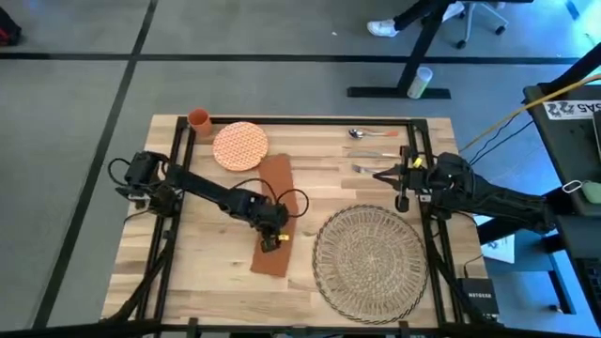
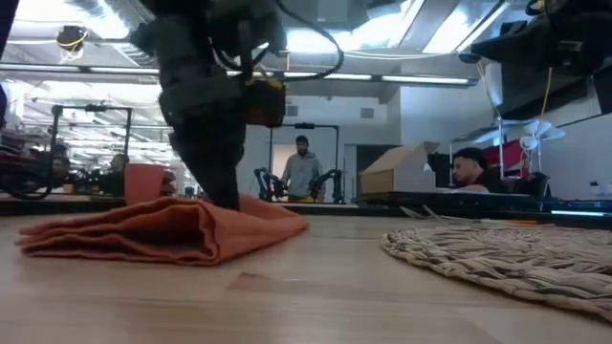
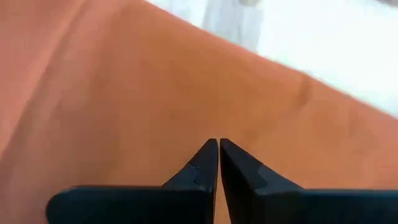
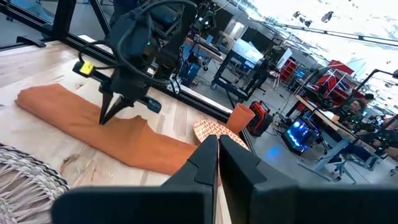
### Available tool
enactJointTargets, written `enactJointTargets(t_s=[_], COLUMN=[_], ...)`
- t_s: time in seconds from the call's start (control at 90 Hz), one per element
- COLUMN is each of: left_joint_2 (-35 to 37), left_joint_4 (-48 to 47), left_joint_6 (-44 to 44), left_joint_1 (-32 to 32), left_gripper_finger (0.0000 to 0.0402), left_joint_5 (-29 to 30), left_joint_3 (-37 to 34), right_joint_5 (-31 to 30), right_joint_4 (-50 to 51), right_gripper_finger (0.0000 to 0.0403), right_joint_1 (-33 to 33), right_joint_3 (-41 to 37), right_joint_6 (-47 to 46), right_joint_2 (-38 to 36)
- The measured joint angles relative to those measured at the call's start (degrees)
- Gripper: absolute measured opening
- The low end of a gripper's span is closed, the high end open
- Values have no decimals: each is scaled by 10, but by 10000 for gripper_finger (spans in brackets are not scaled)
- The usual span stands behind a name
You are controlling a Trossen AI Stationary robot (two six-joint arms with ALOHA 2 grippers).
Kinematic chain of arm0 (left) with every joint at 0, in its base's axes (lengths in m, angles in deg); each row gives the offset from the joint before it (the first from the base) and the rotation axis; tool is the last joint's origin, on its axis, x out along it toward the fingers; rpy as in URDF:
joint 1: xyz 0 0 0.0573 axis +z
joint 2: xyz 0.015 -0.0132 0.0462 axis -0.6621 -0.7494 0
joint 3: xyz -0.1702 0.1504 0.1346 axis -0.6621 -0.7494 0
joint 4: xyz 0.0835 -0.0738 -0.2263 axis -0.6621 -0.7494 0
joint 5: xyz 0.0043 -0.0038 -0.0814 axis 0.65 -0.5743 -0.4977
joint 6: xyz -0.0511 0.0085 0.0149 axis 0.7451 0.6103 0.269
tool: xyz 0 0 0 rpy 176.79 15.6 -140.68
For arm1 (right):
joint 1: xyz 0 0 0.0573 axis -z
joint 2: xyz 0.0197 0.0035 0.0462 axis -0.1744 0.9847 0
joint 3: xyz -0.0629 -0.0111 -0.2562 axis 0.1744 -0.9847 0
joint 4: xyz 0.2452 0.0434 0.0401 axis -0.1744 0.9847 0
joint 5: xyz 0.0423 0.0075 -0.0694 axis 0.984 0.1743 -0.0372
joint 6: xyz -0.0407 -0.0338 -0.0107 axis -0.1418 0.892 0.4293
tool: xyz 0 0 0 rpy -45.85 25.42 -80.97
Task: Set table place
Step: Fold the orange table napkin
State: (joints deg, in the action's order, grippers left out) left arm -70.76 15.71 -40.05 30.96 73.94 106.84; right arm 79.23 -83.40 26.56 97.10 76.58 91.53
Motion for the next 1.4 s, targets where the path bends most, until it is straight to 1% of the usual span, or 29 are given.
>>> enactJointTargets(t_s=[0.122,0.2,0.367,0.456,0.578,0.722,0.889,1.033,1.111,1.278,1.344,1.4], left_joint_2=[1,1,2,2,2,2,-1,-3,-3,-3,-6,-11], left_joint_4=[-30,-35,-71,-71,-48,3,58,100,109,104,92,63], left_joint_6=[2,18,80,123,166,193,213,210,211,202,202,209], left_joint_1=[-19,-37,-85,-110,-137,-158,-177,-187,-192,-218,-230,-240], left_gripper_finger=[0,0,0,0,0,0,0,0,0,0,0,0], left_joint_5=[-1,-2,-4,-4,-2,-3,16,22,23,24,44,65], left_joint_3=[22,24,13,-3,-19,-25,-25,-25,-15,31,49,64], right_joint_5=[5,5,7,11,15,15,19,30,30,30,30,30], right_joint_4=[0,0,-1,-1,0,0,-1,-3,-3,-3,-3,-2], right_gripper_finger=[1,1,1,1,1,1,1,1,1,1,1,1], right_joint_1=[0,0,0,0,0,0,0,0,0,0,0,0], right_joint_3=[0,0,0,0,0,0,0,0,0,0,0,0], right_joint_6=[1,1,2,2,0,-2,-8,-8,-8,-8,-8,-8], right_joint_2=[0,0,0,0,0,0,0,0,0,0,0,0])
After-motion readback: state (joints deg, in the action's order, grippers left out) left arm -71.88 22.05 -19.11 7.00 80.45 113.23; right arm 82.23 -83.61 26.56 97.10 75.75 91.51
